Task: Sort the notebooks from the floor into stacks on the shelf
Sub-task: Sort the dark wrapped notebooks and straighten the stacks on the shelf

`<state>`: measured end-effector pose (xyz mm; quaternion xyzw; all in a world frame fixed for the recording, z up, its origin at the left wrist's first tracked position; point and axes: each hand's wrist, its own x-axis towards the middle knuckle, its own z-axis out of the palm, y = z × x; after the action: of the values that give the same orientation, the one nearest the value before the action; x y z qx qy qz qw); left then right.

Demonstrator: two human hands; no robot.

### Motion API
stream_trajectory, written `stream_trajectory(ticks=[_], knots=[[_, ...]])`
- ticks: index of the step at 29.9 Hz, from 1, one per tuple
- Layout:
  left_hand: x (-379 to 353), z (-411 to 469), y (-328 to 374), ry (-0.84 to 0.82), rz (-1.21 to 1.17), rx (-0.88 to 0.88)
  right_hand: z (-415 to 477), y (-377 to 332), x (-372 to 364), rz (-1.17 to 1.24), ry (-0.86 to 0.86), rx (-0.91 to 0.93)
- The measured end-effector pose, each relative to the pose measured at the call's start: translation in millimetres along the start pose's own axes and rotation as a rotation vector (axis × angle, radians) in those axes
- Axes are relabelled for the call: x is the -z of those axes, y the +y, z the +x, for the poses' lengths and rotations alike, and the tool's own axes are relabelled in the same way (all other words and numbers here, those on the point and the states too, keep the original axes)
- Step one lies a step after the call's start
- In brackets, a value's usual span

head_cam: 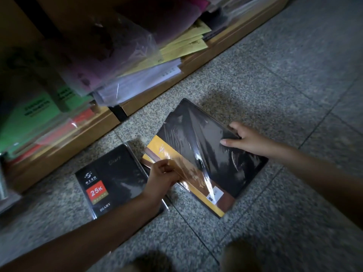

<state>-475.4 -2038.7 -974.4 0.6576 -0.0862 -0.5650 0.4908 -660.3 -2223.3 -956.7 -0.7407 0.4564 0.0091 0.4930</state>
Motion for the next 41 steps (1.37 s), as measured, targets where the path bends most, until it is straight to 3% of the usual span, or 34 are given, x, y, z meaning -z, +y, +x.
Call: stream_trajectory(ticks=[3, 7, 9, 15, 22, 29, 34, 38, 41], knots=[[2, -5, 5, -0.003, 0.06, -0.036, -7, -2, 1, 0.23, -0.07, 0.035], [-3, -17, 7, 0.158, 0.027, -0.153, -16, 3, 11, 0.525, -0.006, 0.035], [-5, -26, 11, 0.146, 0.043, -0.216, -22, 6, 18, 0.647, 0.031, 0.029], [-22, -55, 38, -0.354, 0.01, -0.277, -34, -9, 31, 0.955, 0.202, 0.04], [-42, -86, 79, -0.571, 0.044, -0.352, -42, -42, 49, 1.208, 0.264, 0.164], [-37, -101, 168, -0.568, -0.112, -0.464, -35, -116, 107, 1.077, 0.393, 0.283], [-14, -112, 210, -0.402, -0.127, -0.689, -32, -176, 112, 1.044, 0.232, 0.467], [4, -123, 238, -0.22, -0.142, -0.856, -35, -210, 96, 0.854, 0.169, 0.662], [18, -126, 258, -0.167, -0.2, -0.891, -27, -228, 85, 0.804, 0.101, 0.731]])
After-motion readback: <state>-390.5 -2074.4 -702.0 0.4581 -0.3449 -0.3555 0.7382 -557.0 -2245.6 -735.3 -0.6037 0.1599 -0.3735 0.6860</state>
